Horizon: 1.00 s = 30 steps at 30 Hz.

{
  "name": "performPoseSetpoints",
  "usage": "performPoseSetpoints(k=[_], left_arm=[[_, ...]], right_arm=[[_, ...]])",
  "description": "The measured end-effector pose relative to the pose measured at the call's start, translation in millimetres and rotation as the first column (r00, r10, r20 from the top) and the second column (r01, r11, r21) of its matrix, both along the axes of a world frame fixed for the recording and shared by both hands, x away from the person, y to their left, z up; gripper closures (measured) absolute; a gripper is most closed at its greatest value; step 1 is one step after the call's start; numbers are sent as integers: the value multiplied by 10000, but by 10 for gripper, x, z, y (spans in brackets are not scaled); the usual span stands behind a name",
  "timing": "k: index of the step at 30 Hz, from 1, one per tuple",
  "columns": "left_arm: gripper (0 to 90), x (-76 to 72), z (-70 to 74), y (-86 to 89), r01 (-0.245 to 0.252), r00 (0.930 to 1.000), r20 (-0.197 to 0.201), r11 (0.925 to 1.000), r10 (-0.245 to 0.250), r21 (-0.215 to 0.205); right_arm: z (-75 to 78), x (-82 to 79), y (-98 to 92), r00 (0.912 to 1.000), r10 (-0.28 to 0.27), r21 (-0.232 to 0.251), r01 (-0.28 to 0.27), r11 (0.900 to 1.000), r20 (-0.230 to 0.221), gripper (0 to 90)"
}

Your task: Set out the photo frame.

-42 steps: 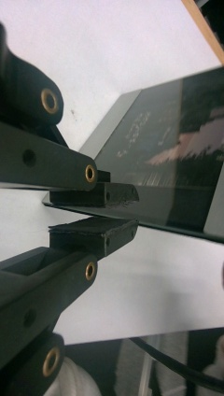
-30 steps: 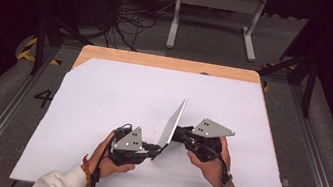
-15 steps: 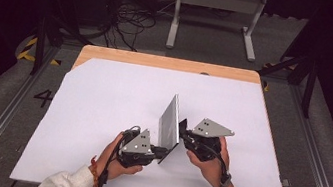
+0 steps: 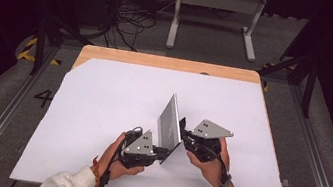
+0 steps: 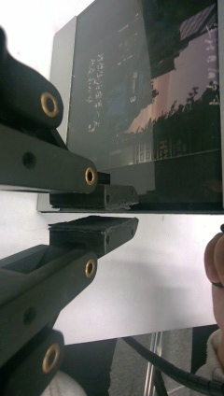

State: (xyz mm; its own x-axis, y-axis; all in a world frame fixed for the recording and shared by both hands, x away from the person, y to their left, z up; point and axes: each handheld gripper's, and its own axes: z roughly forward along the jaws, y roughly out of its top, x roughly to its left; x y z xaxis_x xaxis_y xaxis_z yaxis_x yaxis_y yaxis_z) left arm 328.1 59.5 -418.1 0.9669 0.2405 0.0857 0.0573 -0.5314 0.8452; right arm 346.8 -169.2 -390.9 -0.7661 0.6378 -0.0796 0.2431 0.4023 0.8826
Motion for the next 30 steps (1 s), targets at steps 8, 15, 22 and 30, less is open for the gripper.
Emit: performPoseSetpoints(k=[8,15,22,30], left_arm=[[826,10,35,124,-129,9999,40,9998,130,-143],[813,94,49,318,-761,9970,140,9969,764,-187],[804,199,2,480,-1374,9891,565,9904,1362,169],[736,336,-86,646,-1962,9802,299,9804,1957,168]], right_arm=[[0,-68,-108,10000,-34,-80,34,10000,25,888],[-17,-162,-217,10000,23,-235,-24,9997,-53,870],[-106,-304,-219,9994,247,-524,-259,9983,-241,842],[-233,-498,-195,9982,498,-709,-520,9961,-331,774]])
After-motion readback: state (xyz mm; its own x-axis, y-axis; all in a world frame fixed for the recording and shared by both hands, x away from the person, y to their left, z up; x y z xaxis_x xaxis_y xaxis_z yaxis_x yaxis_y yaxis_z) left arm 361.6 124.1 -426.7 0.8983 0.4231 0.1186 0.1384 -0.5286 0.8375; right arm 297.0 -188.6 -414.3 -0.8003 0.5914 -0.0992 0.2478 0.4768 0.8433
